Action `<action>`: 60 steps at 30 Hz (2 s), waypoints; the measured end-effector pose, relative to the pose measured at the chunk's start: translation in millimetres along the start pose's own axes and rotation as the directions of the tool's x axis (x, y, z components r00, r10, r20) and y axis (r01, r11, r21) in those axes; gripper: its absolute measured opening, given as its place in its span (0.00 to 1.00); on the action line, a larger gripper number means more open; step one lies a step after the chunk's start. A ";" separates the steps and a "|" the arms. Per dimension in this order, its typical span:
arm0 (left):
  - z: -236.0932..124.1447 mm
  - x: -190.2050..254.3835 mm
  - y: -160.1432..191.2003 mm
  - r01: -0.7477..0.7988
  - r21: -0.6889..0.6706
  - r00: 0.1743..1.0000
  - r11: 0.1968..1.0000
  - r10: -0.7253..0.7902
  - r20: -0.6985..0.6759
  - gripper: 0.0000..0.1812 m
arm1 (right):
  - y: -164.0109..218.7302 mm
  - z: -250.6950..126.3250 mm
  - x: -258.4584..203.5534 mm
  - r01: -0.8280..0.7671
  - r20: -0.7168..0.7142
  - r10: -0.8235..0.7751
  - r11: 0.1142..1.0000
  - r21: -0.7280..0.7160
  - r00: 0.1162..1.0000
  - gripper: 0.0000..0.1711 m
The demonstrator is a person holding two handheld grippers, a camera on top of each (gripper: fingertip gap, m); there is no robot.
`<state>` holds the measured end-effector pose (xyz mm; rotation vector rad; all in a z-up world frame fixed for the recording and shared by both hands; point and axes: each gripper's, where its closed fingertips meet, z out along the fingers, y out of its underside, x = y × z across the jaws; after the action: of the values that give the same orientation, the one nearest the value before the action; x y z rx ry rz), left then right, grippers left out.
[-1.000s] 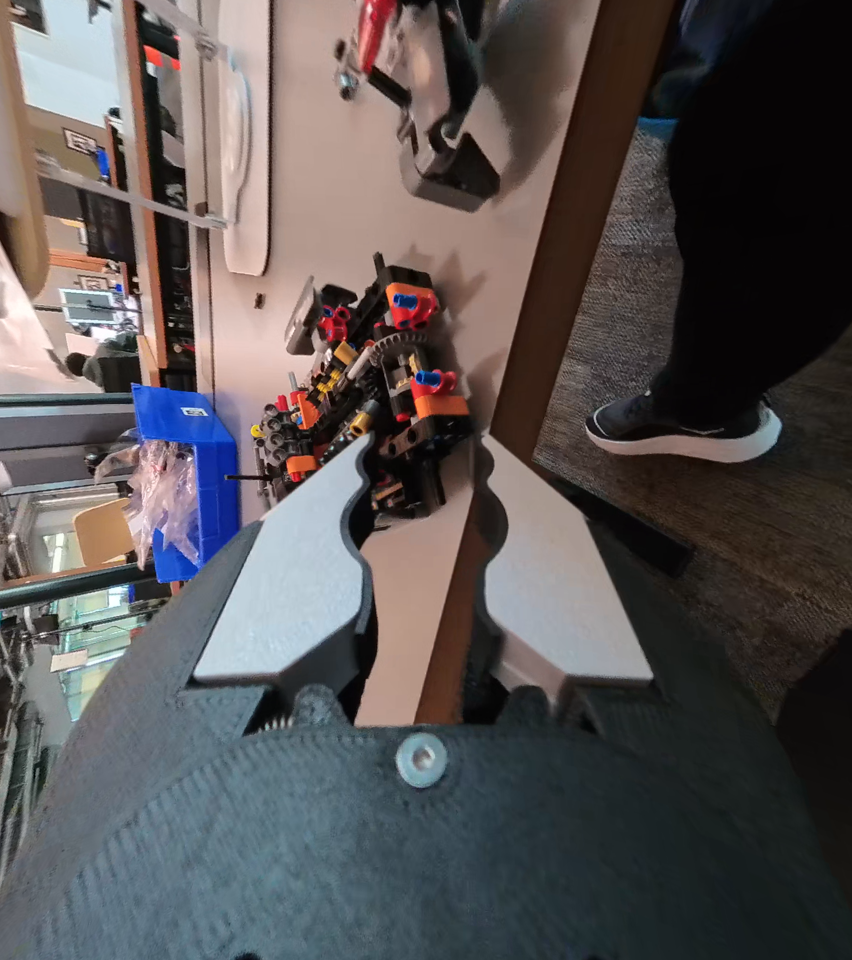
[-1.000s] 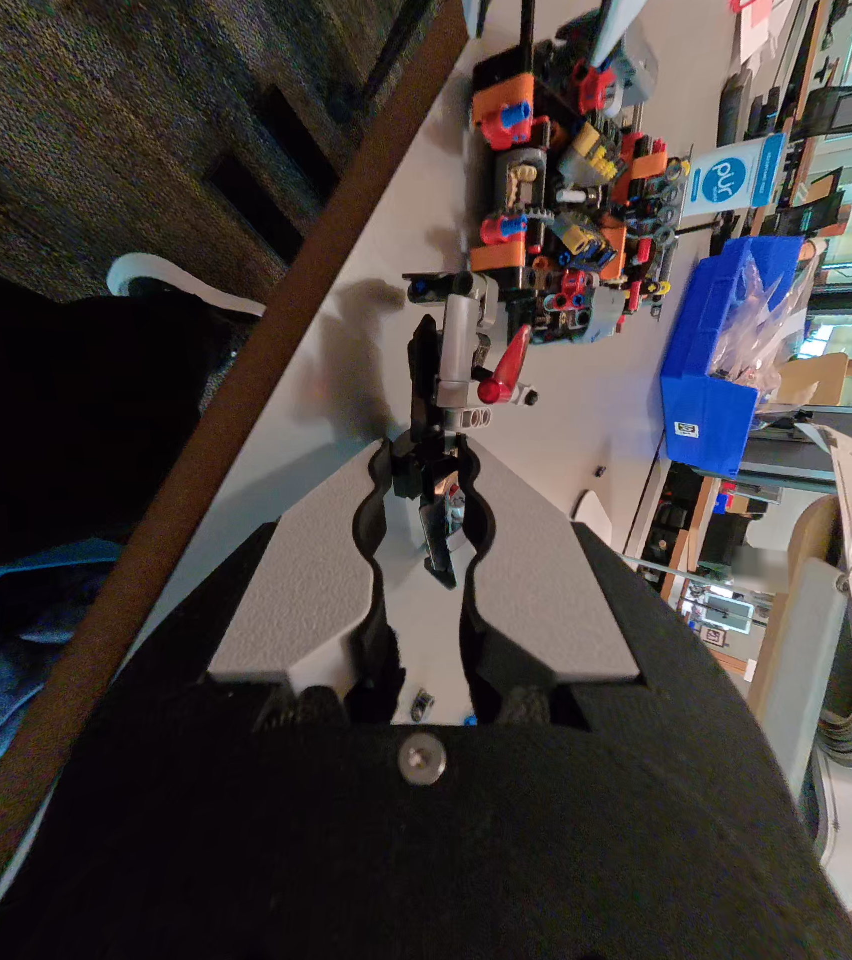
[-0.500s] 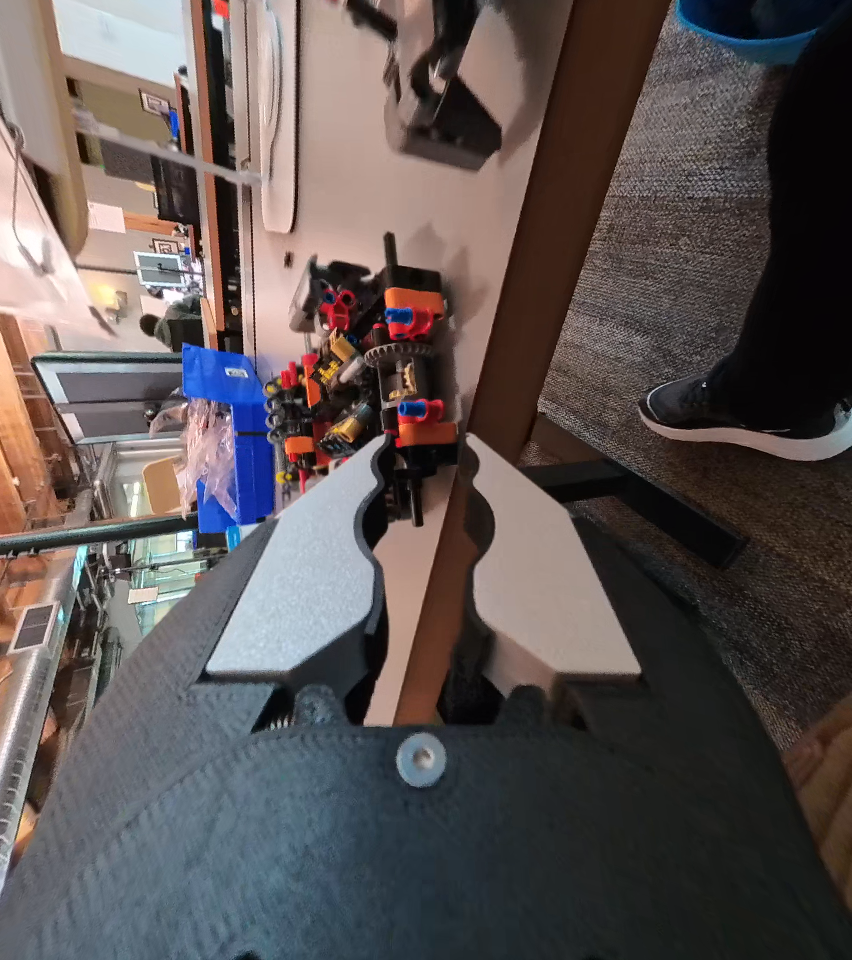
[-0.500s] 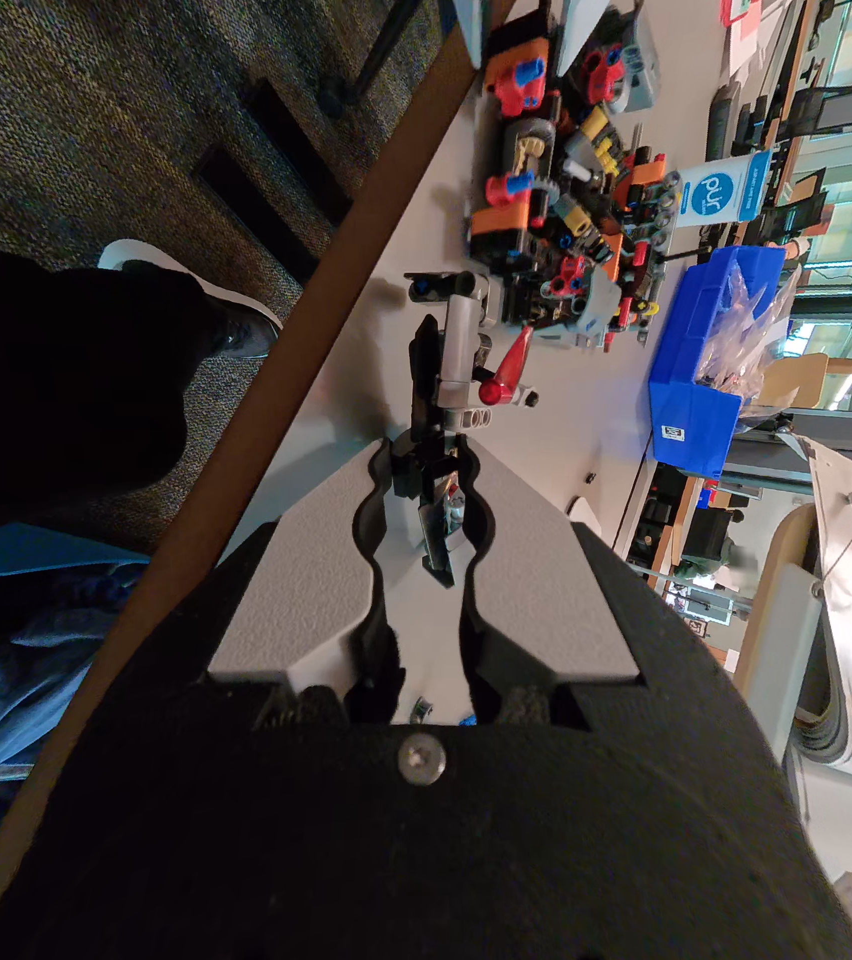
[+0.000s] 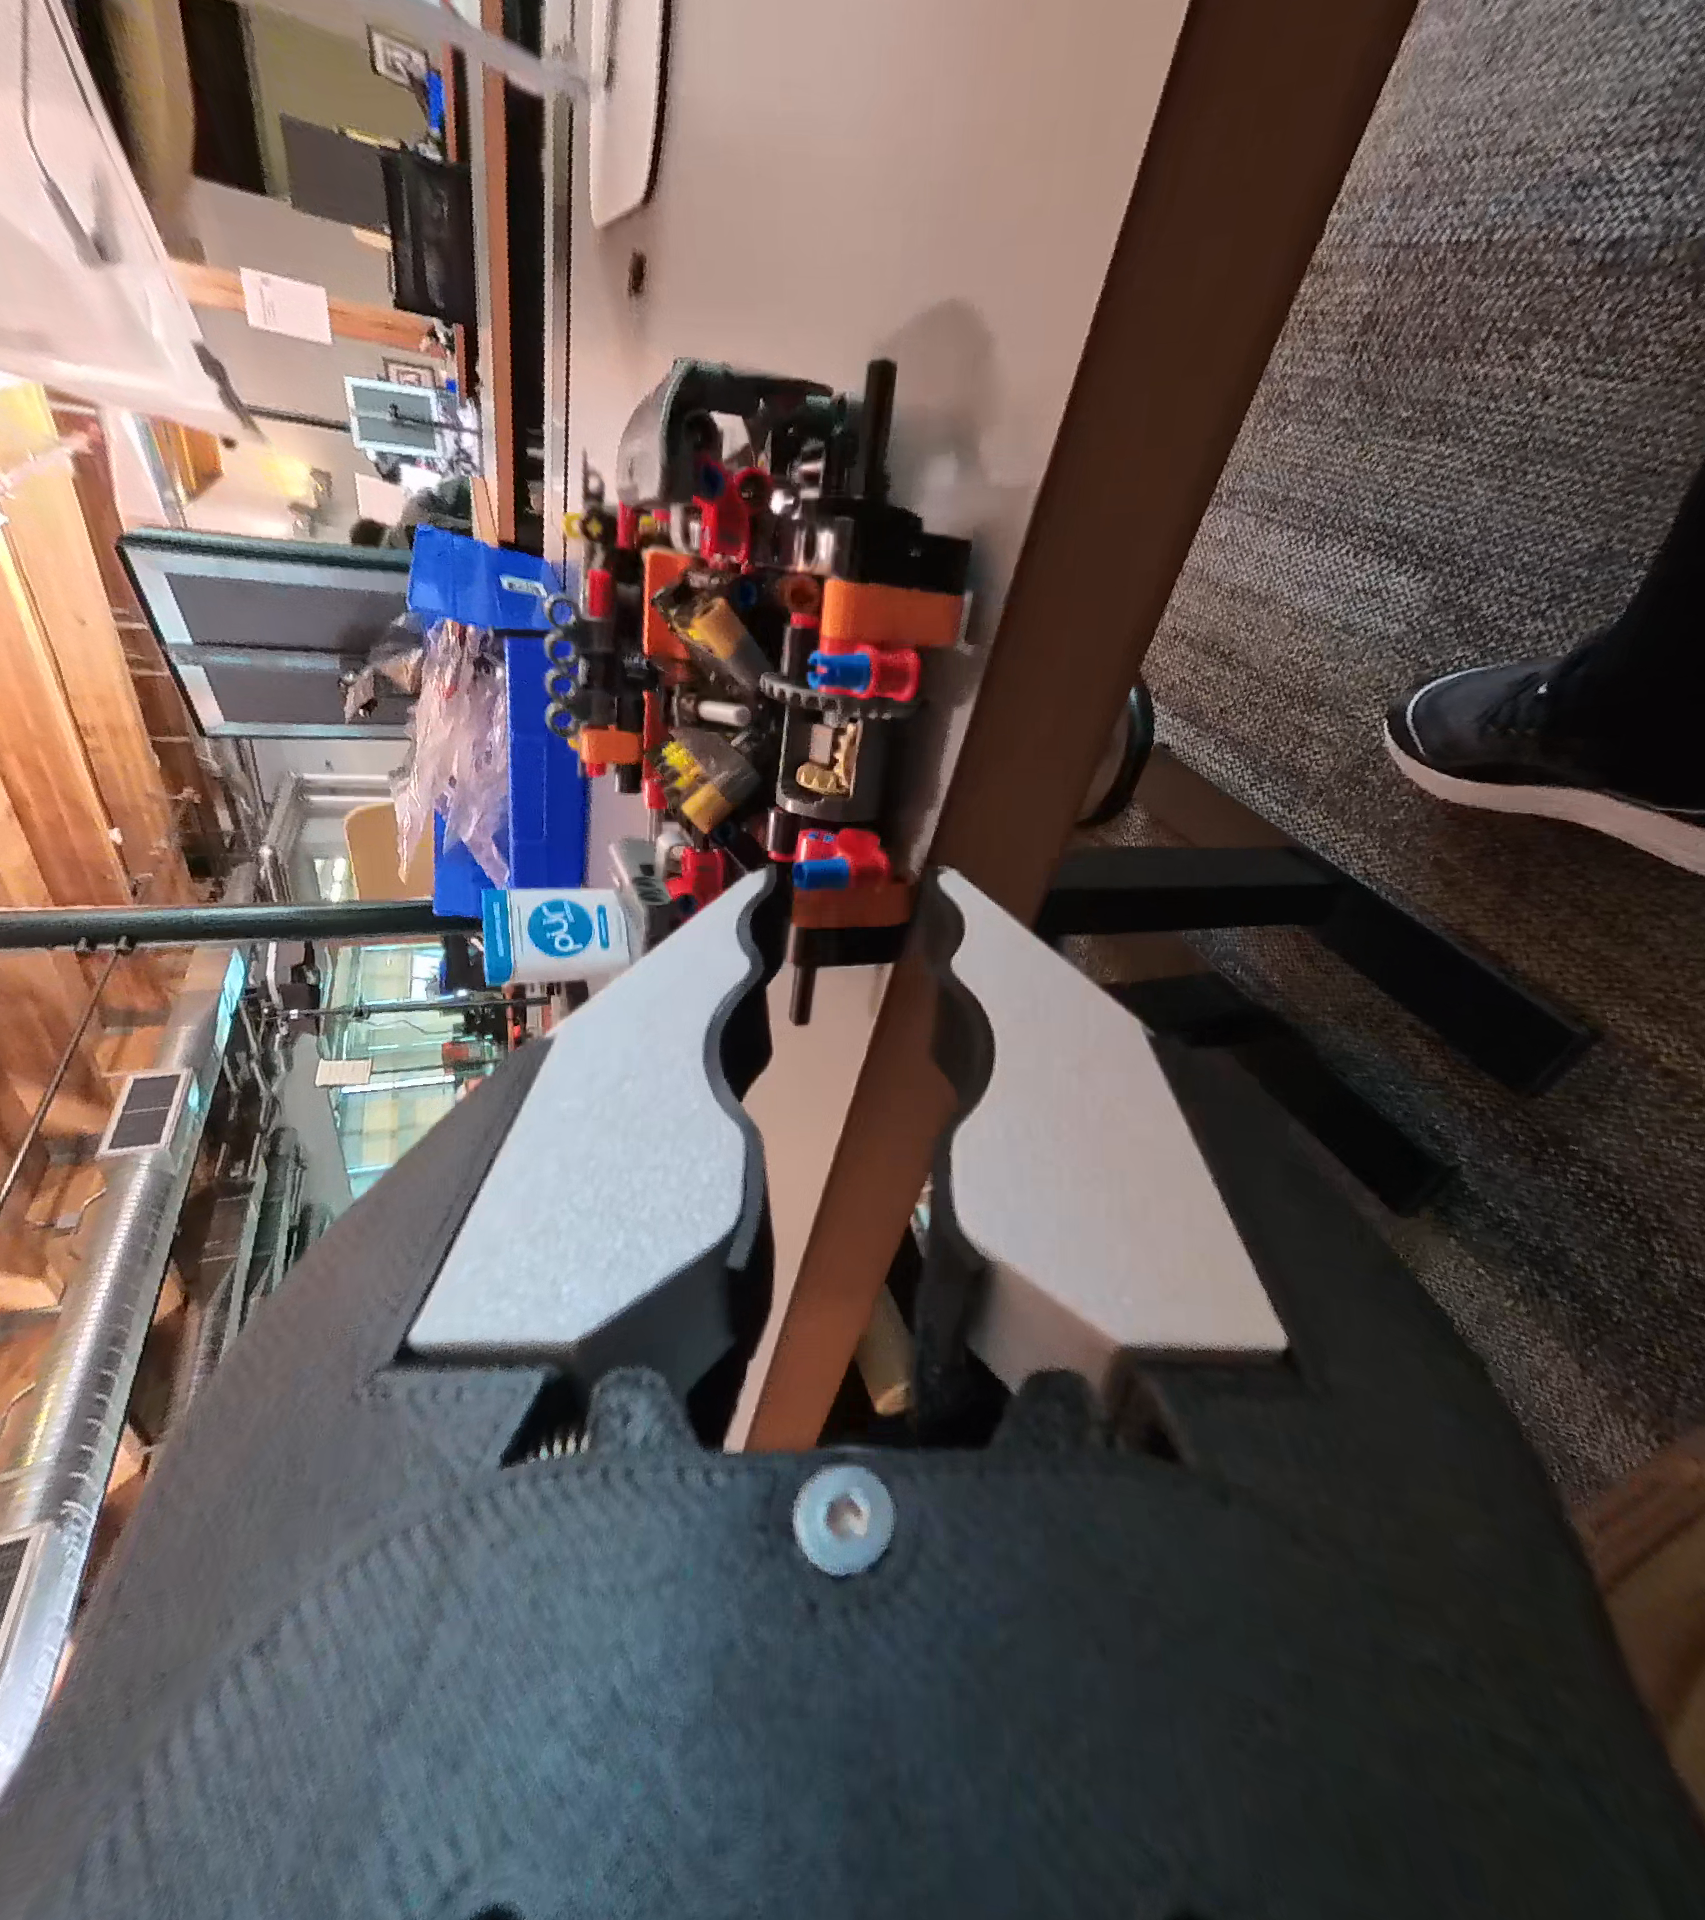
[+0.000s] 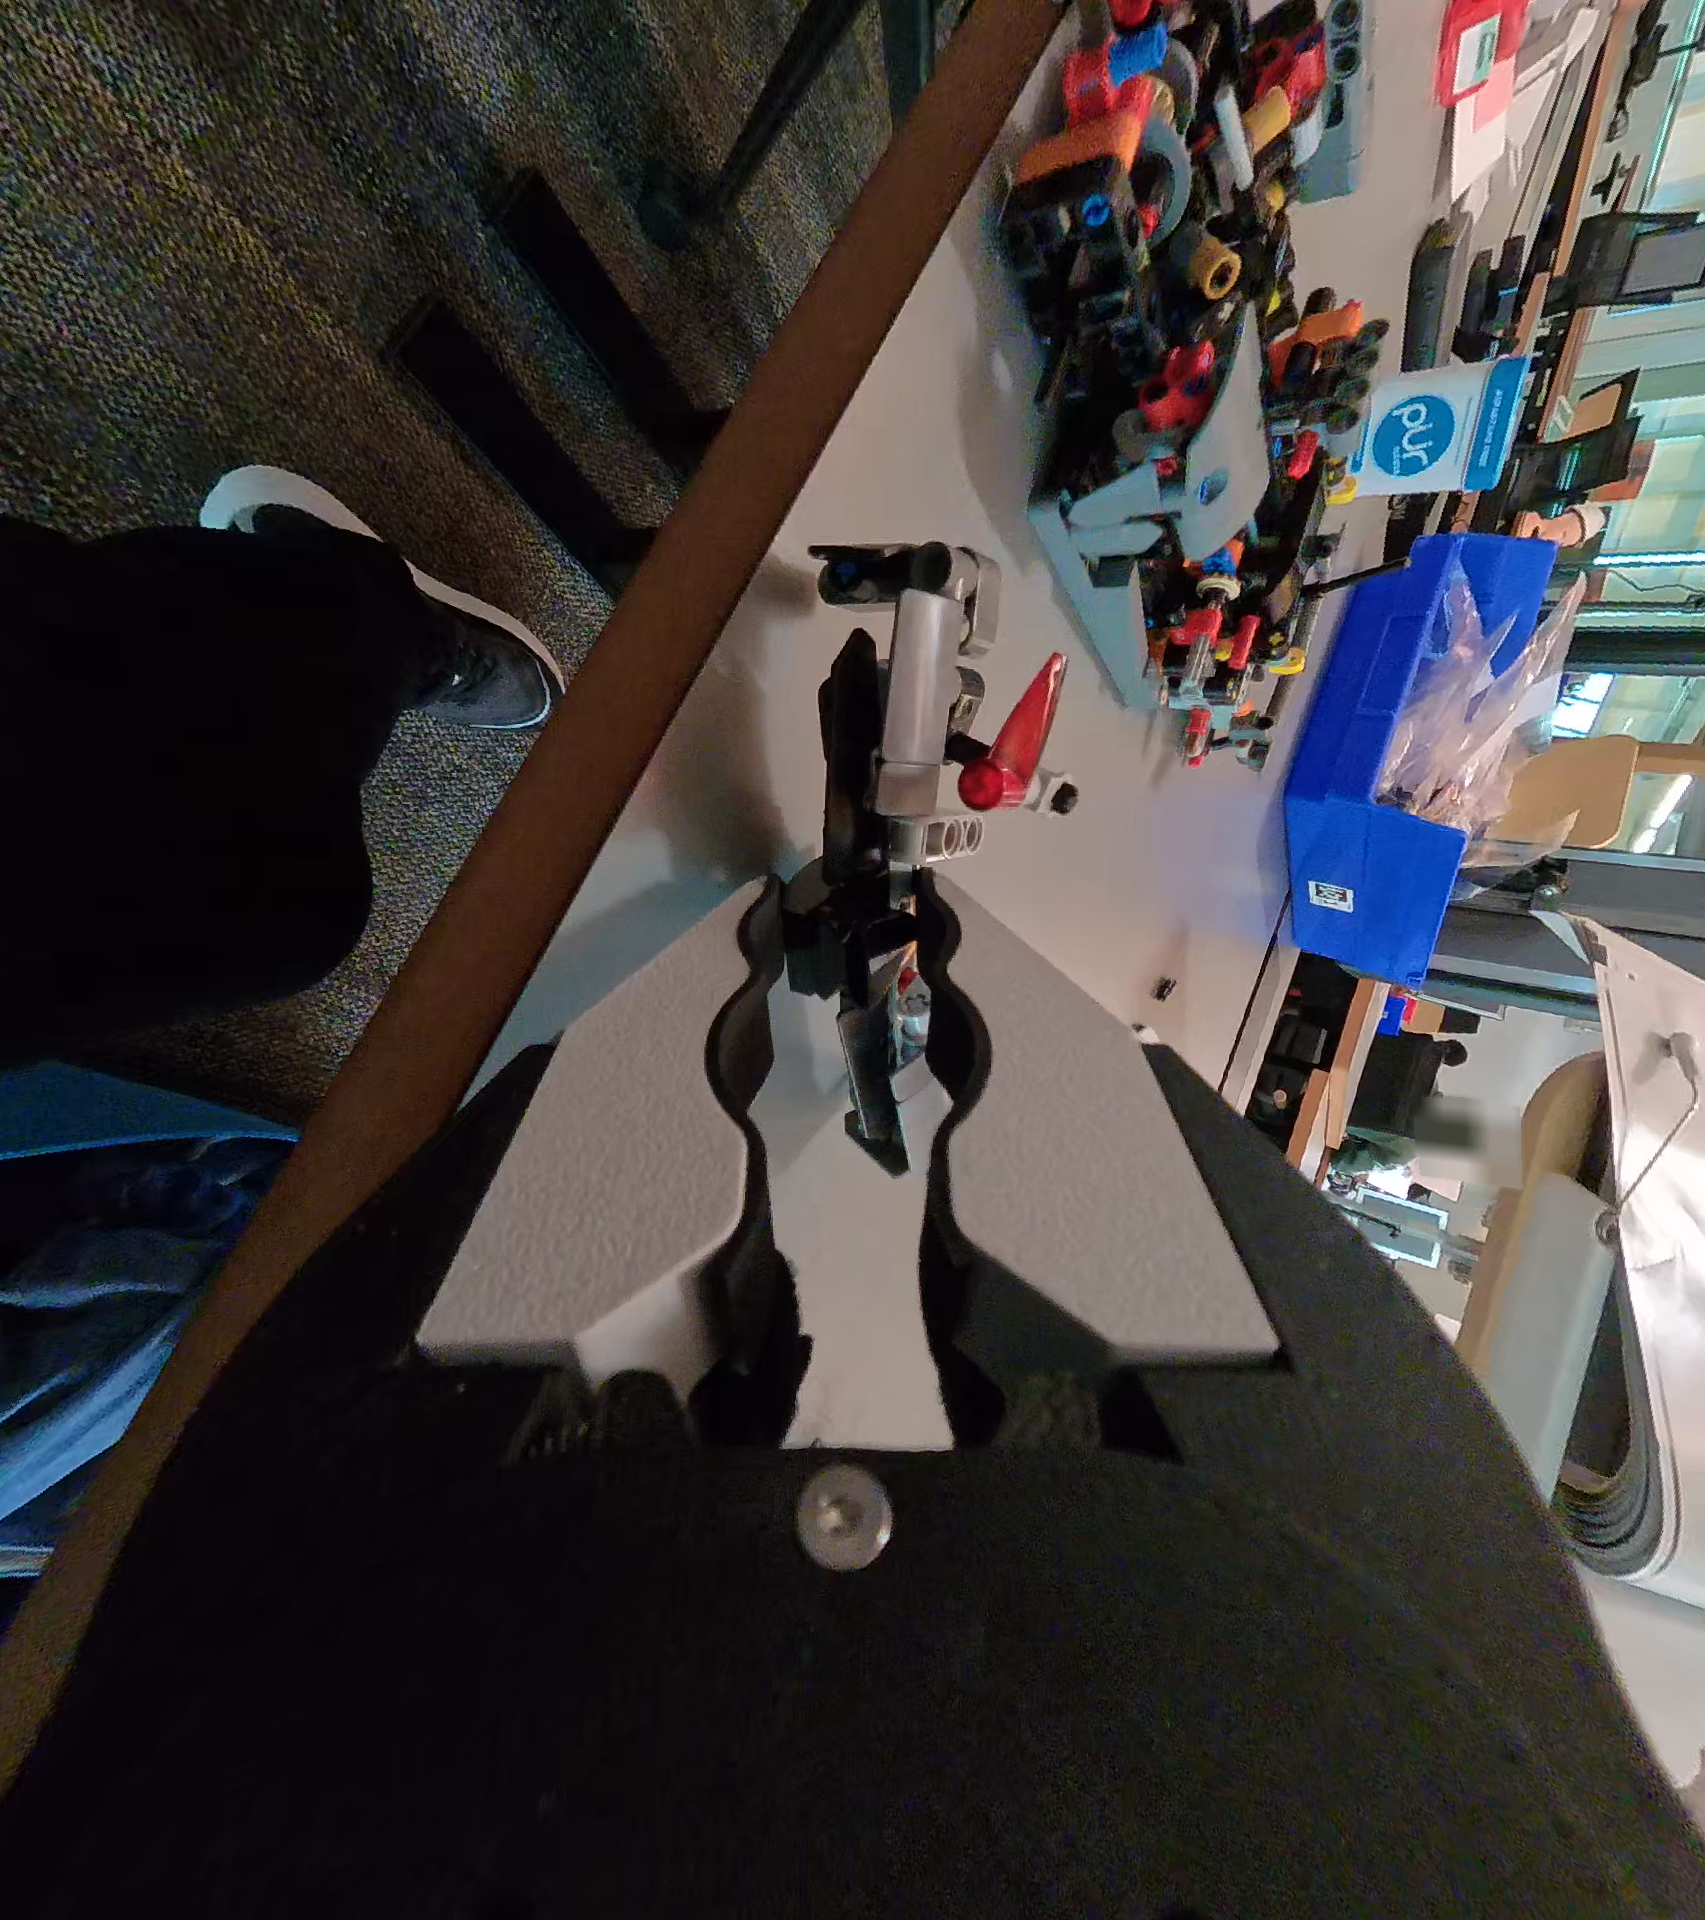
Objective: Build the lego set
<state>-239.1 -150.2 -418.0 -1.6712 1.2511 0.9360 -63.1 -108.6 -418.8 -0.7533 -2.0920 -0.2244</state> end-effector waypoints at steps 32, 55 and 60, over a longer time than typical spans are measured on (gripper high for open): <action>-63.8 -25.3 -141.9 0.777 0.259 0.625 0.574 -0.653 -0.427 0.13 | -70.4 -29.6 42.2 0.076 -0.216 -0.041 0.985 0.156 0.976 0.13; -118.8 -29.3 -94.1 0.710 0.381 0.683 0.592 -0.451 -0.574 0.13 | -114.6 -55.3 35.6 -0.715 0.700 0.279 0.527 0.460 0.657 0.14; -113.5 -33.6 -72.3 0.736 0.377 0.663 0.562 -0.490 -0.565 0.14 | -127.4 -40.9 41.7 -0.721 0.659 0.354 0.534 0.440 0.664 0.14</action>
<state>-167.2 -231.2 -331.4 -1.6284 0.9031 -0.2636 -128.3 -209.6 -346.7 -1.0377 -2.0060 1.1880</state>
